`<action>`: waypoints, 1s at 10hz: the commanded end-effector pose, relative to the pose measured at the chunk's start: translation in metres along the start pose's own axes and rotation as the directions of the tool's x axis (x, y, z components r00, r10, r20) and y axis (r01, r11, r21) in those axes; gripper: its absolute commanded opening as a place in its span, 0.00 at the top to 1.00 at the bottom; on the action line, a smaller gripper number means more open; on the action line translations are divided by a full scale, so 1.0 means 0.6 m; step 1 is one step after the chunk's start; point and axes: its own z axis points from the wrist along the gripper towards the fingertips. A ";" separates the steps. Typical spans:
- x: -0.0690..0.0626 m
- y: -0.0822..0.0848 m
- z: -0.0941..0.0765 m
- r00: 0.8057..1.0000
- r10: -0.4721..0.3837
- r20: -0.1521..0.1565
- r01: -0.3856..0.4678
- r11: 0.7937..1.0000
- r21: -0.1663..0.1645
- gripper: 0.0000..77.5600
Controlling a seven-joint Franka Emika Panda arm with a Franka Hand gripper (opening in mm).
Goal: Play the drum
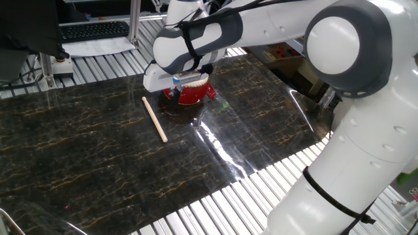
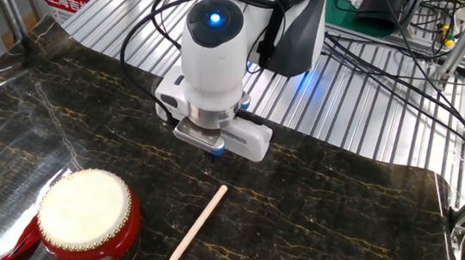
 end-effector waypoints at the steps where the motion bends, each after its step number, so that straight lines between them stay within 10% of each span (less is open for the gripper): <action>1: -0.025 0.014 0.051 0.999 0.015 0.029 -0.015 1.000 -0.019 1.00; 10: -0.076 0.025 0.099 0.996 0.092 0.000 -0.092 0.996 -0.004 1.00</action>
